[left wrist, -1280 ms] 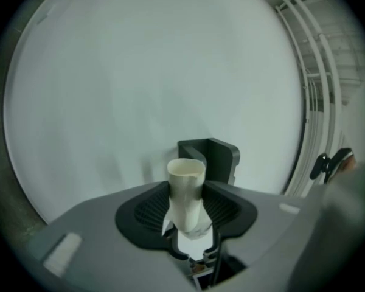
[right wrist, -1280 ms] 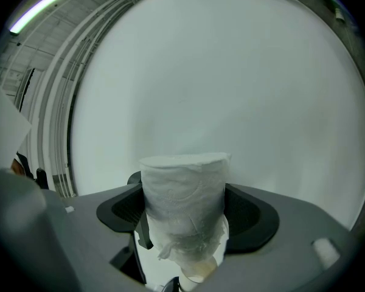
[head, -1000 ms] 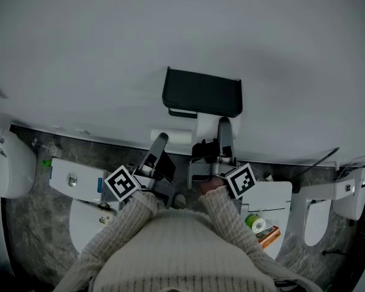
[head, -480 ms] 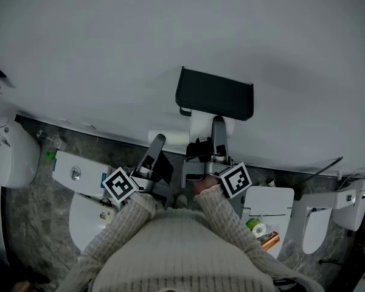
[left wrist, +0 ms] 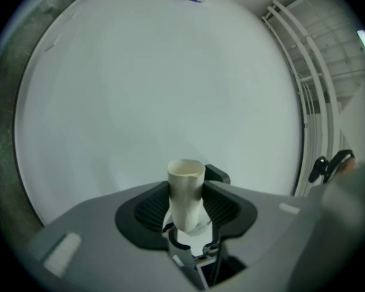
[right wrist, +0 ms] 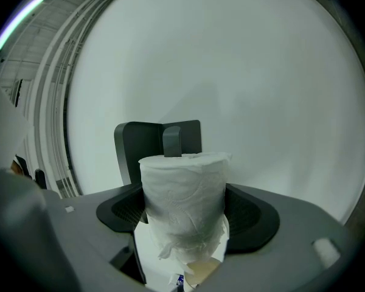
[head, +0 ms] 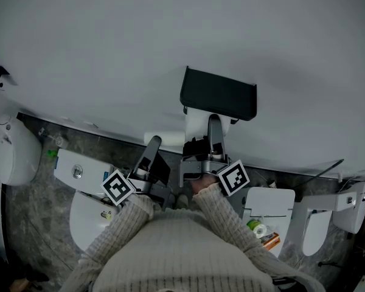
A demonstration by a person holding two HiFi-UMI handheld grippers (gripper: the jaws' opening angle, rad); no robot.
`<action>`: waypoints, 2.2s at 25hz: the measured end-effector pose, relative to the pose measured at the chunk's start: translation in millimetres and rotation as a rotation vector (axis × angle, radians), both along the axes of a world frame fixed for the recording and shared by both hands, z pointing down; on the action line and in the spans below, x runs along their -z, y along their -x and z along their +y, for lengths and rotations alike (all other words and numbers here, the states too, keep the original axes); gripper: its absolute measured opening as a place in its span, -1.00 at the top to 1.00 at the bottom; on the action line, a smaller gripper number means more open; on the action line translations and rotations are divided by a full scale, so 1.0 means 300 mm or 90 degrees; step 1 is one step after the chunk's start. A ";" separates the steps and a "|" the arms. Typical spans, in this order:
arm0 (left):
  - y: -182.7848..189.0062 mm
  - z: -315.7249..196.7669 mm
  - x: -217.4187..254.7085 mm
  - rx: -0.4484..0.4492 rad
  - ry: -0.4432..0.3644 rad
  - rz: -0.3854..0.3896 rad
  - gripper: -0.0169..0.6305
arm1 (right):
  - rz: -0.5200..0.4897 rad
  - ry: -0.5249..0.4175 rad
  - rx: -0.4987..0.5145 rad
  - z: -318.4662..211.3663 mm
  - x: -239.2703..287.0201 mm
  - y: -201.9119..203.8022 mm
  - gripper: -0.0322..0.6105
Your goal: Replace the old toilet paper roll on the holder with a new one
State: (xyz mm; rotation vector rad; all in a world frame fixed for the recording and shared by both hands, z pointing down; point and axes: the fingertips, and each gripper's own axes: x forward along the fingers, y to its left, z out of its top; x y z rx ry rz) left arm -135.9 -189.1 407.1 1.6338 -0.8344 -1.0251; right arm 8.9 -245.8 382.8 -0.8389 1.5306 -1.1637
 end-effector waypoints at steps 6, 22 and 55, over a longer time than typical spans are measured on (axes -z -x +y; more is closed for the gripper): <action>-0.022 -0.003 -0.001 0.002 0.005 -0.001 0.45 | -0.013 0.010 0.008 -0.020 -0.005 -0.026 -0.32; -0.054 0.104 -0.025 -0.014 0.015 0.015 0.45 | -0.013 -0.005 0.045 0.129 0.000 -0.036 -0.26; -0.299 0.135 -0.019 -0.142 -0.004 0.000 0.45 | 0.151 -0.077 0.125 0.366 0.040 -0.116 0.91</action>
